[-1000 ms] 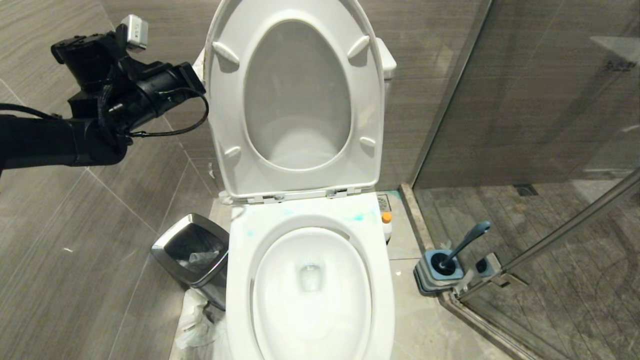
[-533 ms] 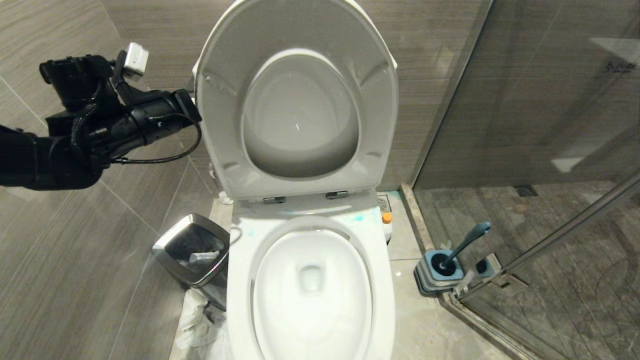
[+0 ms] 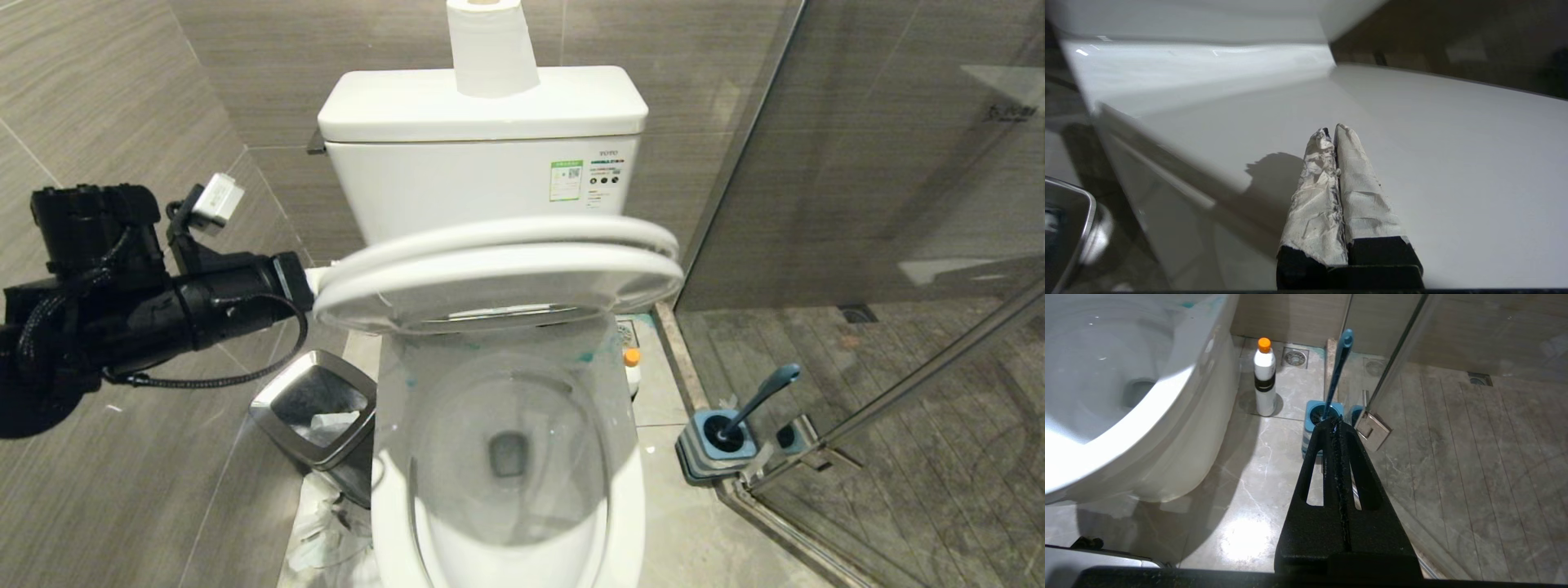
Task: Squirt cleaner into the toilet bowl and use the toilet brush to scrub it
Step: Close the toilet lid
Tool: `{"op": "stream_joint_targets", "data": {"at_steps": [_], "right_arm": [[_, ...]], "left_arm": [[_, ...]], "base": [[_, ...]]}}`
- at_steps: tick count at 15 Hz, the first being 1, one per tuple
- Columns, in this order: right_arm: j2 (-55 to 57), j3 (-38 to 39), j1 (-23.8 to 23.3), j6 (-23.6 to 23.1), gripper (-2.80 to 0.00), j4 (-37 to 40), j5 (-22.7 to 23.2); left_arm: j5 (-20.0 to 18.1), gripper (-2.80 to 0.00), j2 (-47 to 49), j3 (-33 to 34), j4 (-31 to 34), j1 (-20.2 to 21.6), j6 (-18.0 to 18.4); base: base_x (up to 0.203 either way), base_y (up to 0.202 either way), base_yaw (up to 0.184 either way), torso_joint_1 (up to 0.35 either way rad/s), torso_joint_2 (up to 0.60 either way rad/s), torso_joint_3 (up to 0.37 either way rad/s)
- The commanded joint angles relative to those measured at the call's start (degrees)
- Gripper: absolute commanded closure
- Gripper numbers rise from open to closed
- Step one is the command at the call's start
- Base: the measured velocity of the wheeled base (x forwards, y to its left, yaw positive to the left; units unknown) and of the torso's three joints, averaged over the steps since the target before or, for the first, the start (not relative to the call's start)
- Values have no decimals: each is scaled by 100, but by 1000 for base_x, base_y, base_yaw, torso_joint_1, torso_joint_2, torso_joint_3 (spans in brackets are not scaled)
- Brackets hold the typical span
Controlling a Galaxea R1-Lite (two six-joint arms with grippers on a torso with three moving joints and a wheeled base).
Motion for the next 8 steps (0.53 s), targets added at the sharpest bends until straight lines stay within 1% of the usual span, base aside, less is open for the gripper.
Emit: {"op": "stream_joint_targets", "data": {"at_steps": [1,4,7,8], "right_arm": [[9,1,2,-4,0,0,1],[9,1,2,-4,0,0,1],[9,1,2,-4,0,0,1],[9,1,2,-4,0,0,1]], "left_arm": [[-1,0,-549,505,53,17,-12],[4,0,-965,916,827,14,14],[44,0,-1024,877,875,24,49],[86,0,-1041,881,879,54,119]], "base": [[0,0,0,0,0,0],[0,0,0,0,0,0],[0,0,0,0,0,0],[0,0,0,0,0,0]]}}
